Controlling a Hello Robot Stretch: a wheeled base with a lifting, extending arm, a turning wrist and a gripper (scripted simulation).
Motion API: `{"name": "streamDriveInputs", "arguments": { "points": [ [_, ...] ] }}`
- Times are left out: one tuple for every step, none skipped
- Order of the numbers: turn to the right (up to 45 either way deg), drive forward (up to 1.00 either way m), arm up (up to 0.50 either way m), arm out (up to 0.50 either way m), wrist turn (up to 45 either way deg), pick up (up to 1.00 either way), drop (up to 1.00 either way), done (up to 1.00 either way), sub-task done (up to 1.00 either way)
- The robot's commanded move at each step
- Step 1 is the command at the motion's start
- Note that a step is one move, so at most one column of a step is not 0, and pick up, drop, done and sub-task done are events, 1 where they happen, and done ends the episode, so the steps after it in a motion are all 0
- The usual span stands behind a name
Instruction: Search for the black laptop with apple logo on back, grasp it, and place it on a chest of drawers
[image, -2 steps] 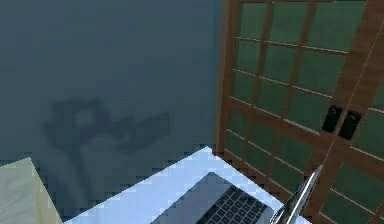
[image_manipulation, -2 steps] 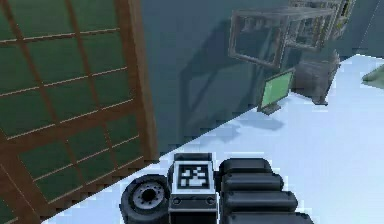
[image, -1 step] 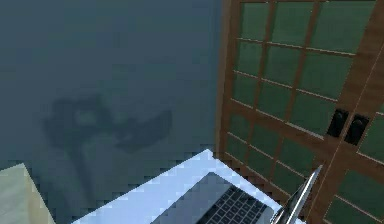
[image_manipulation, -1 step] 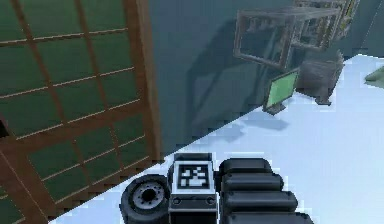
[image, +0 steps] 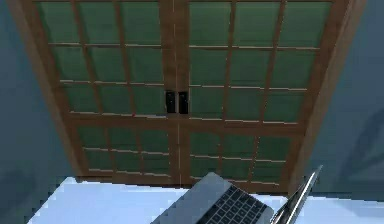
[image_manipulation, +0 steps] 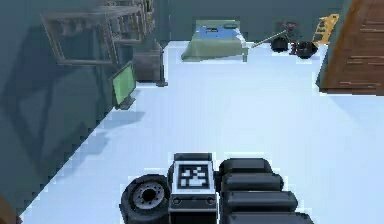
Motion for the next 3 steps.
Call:
{"name": "streamDriveInputs", "arguments": {
  "points": [
    [45.0,0.00,0.00,0.00,0.0,0.00,0.00,0.00,0.00],
    [45.0,0.00,0.00,0.00,0.0,0.00,0.00,0.00,0.00],
    [33.0,0.00,0.00,0.00,0.0,0.00,0.00,0.00,0.00]
  ]
}}
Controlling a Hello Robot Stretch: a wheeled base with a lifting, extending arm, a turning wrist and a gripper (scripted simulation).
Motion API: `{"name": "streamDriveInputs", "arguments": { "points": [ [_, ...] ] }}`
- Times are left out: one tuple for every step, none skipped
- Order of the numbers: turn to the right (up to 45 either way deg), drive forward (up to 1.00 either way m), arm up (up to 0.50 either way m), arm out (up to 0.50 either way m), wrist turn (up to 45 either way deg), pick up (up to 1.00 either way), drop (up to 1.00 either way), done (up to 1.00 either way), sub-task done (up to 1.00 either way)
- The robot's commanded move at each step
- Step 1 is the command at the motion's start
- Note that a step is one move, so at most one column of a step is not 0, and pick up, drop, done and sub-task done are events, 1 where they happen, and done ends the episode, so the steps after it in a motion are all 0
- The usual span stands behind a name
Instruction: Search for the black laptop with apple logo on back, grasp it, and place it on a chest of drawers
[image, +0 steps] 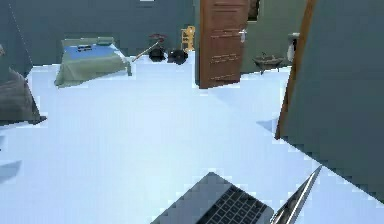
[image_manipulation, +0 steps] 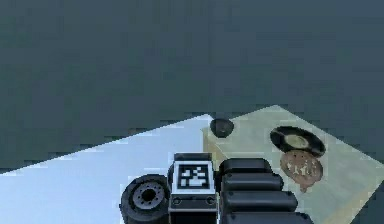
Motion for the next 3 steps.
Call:
{"name": "streamDriveInputs", "arguments": {
  "points": [
    [-45.0,0.00,0.00,0.00,0.0,0.00,0.00,0.00,0.00],
    [-45.0,0.00,0.00,0.00,0.0,0.00,0.00,0.00,0.00],
    [-45.0,0.00,0.00,0.00,0.0,0.00,0.00,0.00,0.00]
  ]
}}
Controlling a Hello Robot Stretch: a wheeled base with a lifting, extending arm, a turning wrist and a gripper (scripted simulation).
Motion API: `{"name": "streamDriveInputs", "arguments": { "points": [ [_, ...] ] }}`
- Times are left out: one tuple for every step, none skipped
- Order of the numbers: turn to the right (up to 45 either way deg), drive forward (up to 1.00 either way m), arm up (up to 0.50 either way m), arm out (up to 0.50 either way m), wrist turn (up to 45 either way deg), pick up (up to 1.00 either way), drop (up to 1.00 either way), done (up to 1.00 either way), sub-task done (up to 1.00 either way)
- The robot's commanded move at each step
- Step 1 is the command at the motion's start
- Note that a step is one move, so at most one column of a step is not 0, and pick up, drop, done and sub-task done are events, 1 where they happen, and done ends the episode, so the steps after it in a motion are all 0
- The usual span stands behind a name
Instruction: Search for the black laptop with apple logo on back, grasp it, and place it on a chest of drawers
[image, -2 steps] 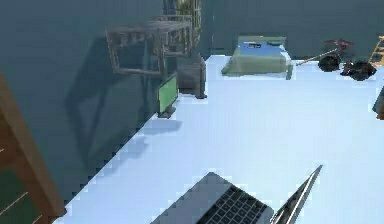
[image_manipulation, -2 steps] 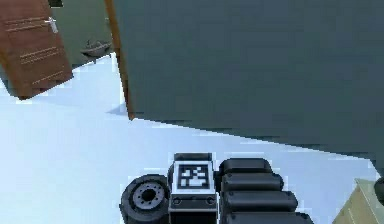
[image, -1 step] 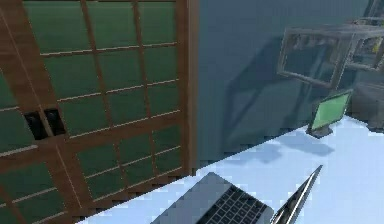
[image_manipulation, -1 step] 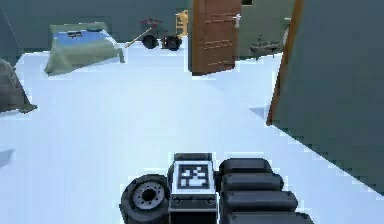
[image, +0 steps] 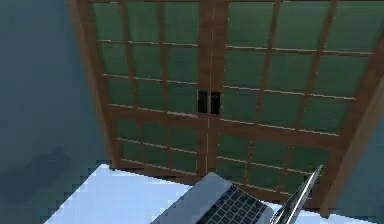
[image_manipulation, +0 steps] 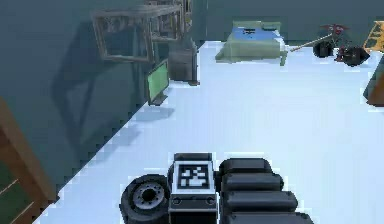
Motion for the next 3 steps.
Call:
{"name": "streamDriveInputs", "arguments": {
  "points": [
    [-45.0,0.00,0.00,0.00,0.0,0.00,0.00,0.00,0.00],
    [-45.0,0.00,0.00,0.00,0.0,0.00,0.00,0.00,0.00],
    [-45.0,0.00,0.00,0.00,0.0,0.00,0.00,0.00,0.00]
  ]
}}
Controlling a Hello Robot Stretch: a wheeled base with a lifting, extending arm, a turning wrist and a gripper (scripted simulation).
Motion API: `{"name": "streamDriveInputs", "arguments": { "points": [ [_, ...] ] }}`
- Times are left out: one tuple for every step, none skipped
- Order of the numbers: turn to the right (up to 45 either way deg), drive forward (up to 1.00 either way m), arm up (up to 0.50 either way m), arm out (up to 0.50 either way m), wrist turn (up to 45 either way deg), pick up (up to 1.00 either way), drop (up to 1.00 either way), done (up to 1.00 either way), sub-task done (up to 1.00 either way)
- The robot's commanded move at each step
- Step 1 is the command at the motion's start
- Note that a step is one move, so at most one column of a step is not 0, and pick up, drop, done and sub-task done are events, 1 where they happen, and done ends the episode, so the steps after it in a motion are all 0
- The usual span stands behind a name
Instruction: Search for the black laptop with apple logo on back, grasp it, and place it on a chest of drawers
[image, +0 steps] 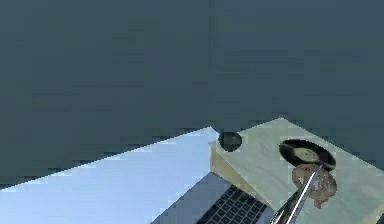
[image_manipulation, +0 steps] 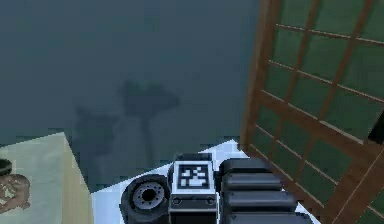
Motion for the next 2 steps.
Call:
{"name": "streamDriveInputs", "arguments": {
  "points": [
    [-45.0,0.00,0.00,0.00,0.0,0.00,0.00,0.00,0.00],
    [-36.0,0.00,0.00,0.00,0.0,0.00,0.00,0.00,0.00]
  ]
}}
